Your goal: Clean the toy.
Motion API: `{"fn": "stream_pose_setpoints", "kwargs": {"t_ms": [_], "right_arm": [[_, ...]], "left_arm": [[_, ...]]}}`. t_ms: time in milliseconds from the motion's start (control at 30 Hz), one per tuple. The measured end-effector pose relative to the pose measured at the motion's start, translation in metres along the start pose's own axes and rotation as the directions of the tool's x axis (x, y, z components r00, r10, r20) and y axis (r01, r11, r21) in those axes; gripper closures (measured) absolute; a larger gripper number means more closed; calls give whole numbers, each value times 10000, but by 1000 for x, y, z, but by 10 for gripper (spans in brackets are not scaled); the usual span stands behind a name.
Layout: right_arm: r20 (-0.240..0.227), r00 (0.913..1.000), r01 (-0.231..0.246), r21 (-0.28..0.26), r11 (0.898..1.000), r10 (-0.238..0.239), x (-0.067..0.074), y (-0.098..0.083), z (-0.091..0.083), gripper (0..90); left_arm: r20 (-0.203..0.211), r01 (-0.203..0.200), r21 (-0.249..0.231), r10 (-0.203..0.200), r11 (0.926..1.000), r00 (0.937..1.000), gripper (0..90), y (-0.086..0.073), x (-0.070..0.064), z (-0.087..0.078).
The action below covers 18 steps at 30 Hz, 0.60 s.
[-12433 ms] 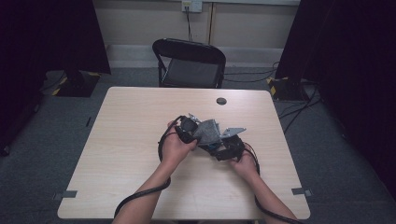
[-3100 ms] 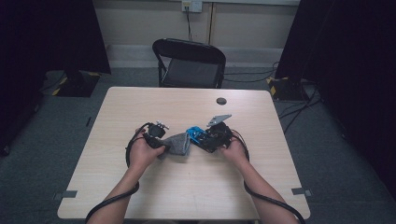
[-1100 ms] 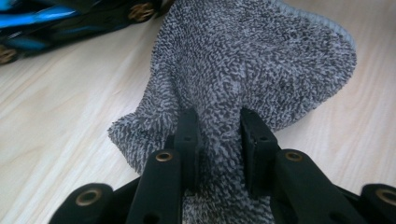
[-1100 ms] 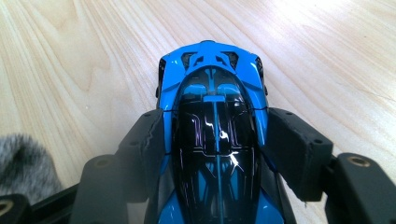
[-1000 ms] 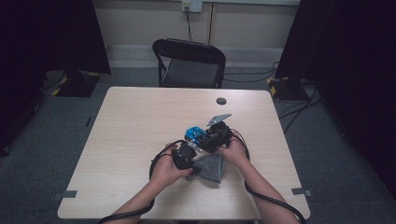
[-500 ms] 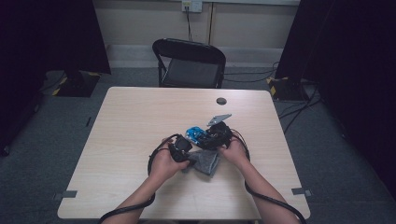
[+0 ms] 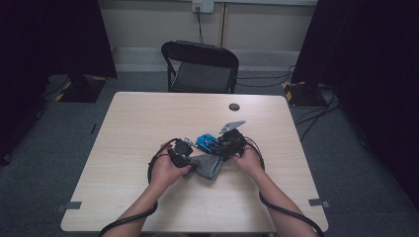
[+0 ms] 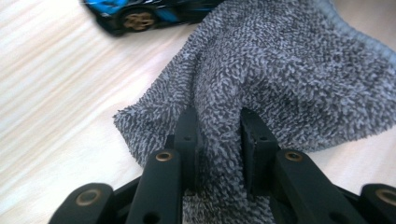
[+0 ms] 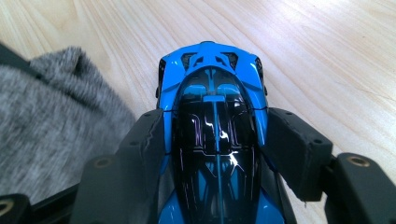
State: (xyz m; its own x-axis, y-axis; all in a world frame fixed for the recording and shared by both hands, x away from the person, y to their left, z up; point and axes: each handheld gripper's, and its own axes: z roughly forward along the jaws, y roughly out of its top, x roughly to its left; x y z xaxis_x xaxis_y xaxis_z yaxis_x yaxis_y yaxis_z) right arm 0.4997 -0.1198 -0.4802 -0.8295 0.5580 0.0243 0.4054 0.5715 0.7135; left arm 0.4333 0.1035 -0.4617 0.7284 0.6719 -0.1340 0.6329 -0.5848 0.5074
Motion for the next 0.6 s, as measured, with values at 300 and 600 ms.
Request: {"fn": "stream_pose_setpoints", "kwargs": {"t_ms": [300, 600], "right_arm": [[11, 10000, 40, 23, 10000, -40, 0, 0, 0, 381], [-1, 10000, 46, 14, 10000, -46, 0, 0, -1, 381]], "left_arm": [[-340, 409, -83, -412, 9991, 9986, 717, -3, 15, -4], [-611, 779, -93, -783, 9969, 9951, 720, -3, 30, -7]]}}
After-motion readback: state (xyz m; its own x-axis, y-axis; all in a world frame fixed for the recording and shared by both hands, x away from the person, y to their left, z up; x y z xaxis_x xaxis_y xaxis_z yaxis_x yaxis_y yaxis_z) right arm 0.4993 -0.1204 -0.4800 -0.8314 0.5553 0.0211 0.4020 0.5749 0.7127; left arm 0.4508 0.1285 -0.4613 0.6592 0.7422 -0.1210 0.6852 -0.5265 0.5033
